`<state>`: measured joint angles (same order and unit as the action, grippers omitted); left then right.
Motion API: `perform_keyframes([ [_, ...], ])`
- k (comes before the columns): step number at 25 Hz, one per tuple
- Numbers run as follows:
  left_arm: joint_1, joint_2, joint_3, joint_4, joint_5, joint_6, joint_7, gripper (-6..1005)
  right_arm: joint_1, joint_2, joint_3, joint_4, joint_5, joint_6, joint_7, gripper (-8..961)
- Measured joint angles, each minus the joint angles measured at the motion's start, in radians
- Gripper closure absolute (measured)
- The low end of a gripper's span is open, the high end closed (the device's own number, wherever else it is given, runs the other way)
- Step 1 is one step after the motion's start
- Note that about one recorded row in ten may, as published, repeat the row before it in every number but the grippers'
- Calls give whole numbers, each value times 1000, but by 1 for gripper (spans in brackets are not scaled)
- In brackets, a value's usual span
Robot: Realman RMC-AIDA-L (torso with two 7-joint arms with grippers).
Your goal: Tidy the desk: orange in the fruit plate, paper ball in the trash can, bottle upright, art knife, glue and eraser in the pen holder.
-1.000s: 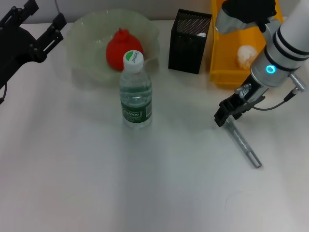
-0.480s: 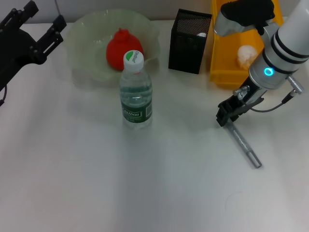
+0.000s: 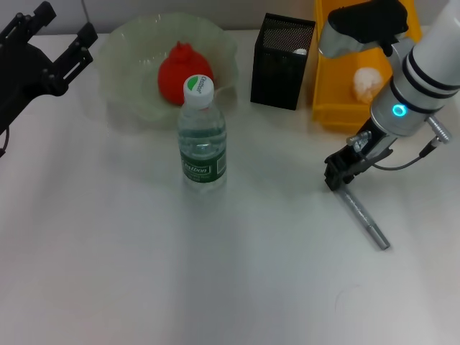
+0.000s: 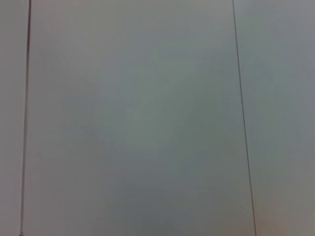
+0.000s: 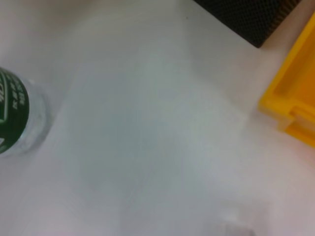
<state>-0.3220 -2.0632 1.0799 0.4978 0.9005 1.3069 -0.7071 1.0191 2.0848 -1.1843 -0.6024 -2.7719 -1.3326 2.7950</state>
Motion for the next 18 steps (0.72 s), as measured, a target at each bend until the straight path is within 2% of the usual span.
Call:
perform_keyframes([
  [9, 1, -1, 0, 1, -3, 6, 11, 279, -8, -3, 12, -15, 6, 6, 0, 740],
  [13, 1, -2, 0, 2, -4, 6, 12, 279, -17, -6, 31, -24, 7, 0, -1, 783],
  [16, 1, -2, 0, 3, -5, 6, 12, 279, -52, -7, 93, -64, 28, -12, -23, 806],
  [18, 1, -2, 0, 3, -5, 7, 12, 279, -101, -9, 148, -113, 98, -26, -74, 807],
])
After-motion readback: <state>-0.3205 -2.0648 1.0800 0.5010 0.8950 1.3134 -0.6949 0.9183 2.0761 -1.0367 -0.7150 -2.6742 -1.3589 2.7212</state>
